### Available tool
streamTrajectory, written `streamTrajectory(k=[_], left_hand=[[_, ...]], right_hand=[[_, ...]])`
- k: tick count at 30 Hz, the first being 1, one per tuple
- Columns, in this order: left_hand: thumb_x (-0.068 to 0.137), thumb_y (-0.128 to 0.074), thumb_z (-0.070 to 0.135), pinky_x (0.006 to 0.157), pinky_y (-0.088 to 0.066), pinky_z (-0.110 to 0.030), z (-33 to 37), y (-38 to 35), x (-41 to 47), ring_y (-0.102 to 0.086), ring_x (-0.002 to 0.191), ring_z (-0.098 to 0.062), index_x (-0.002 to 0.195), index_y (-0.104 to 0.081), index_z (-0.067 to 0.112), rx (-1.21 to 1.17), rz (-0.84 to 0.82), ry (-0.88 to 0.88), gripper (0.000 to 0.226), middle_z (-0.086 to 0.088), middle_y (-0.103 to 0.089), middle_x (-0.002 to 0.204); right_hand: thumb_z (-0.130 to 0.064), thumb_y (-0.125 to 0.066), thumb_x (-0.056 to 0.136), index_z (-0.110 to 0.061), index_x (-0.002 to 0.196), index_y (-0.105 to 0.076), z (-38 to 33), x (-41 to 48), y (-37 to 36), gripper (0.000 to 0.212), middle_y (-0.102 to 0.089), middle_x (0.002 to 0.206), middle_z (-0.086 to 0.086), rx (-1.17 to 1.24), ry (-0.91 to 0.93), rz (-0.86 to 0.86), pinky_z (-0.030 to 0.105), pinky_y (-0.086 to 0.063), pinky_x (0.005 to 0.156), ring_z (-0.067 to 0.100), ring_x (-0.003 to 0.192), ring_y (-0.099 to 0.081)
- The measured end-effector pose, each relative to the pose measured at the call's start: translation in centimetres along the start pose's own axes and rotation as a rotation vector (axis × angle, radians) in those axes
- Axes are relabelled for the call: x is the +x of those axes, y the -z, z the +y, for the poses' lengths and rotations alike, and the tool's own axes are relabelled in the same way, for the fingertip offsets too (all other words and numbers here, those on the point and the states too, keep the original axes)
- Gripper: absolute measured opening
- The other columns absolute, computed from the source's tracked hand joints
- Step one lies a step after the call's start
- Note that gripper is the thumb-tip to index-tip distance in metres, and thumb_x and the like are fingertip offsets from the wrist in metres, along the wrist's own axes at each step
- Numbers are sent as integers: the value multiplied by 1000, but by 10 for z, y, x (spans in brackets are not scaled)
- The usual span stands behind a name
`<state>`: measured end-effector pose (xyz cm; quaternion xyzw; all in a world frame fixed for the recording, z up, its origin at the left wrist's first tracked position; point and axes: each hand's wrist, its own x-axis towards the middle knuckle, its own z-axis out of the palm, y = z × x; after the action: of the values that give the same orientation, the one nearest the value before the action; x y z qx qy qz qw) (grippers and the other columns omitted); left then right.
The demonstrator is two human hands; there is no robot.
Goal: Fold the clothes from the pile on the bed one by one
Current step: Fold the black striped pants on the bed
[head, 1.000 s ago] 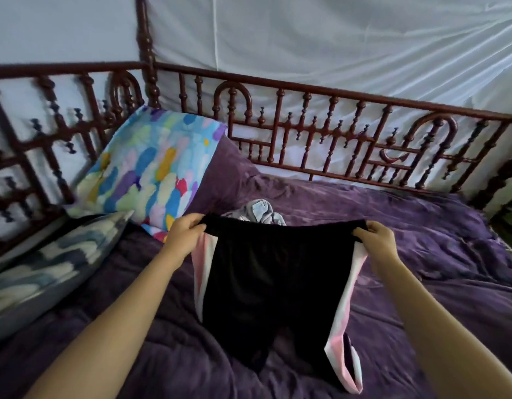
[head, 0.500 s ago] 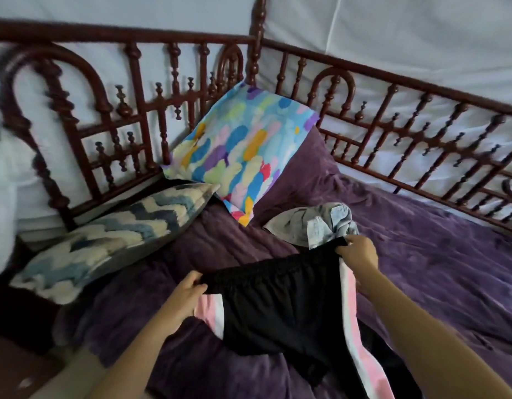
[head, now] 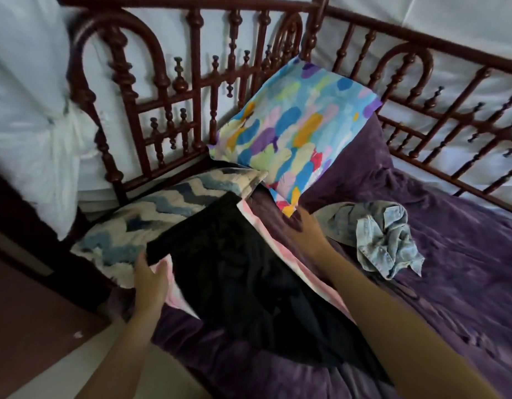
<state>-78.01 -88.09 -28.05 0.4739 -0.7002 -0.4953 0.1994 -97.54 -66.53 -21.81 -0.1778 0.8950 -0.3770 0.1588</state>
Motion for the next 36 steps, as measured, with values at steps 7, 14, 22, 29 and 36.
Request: streamTrajectory(k=[7, 14, 22, 29, 36], left_hand=[[86, -63, 11, 106, -24, -56, -5, -59, -52, -19, 137, -47, 133, -46, -2, 485, -161, -252, 52, -33, -24, 146], [87, -61, 16, 106, -26, -52, 13, -127, -97, -18, 138, -40, 131, -49, 5, 589, -422, -476, 47, -25, -24, 149], [93, -49, 29, 106, -29, -38, 17, -211, -154, -17, 140, -29, 139, -37, 16, 818, -746, -663, 49, -13, -20, 152], [93, -48, 28, 102, -34, -32, 16, -285, -192, -29, 132, -23, 139, -35, 19, 971, -944, -785, 49, -2, -33, 144], [92, -48, 25, 107, -27, -34, 12, -359, -216, -20, 139, -20, 145, -25, 20, 1136, -1125, -990, 58, -2, -18, 155]], right_hand=[[-16, -57, 91, -3, 139, -37, 146, -97, 15, 54, -46, 136, 22, -56, -671, 50, 33, -39, 97, 35, 122, -47], [-7, -59, 87, 4, 128, -48, 216, -177, 47, 43, -57, 121, 23, -3, -884, 214, 31, -40, 88, 28, 102, -54], [-10, -57, 86, 0, 125, -53, 271, -222, 74, 40, -58, 120, 21, 30, -963, 188, 34, -48, 82, 29, 102, -59], [-20, -58, 85, -10, 131, -46, 317, -228, 101, 48, -49, 132, 14, -100, -964, 51, 34, -42, 92, 31, 120, -47], [-15, -53, 87, -26, 149, -15, 360, -197, 115, 73, -10, 158, -4, -425, -713, -114, 38, -30, 107, 24, 140, -20]])
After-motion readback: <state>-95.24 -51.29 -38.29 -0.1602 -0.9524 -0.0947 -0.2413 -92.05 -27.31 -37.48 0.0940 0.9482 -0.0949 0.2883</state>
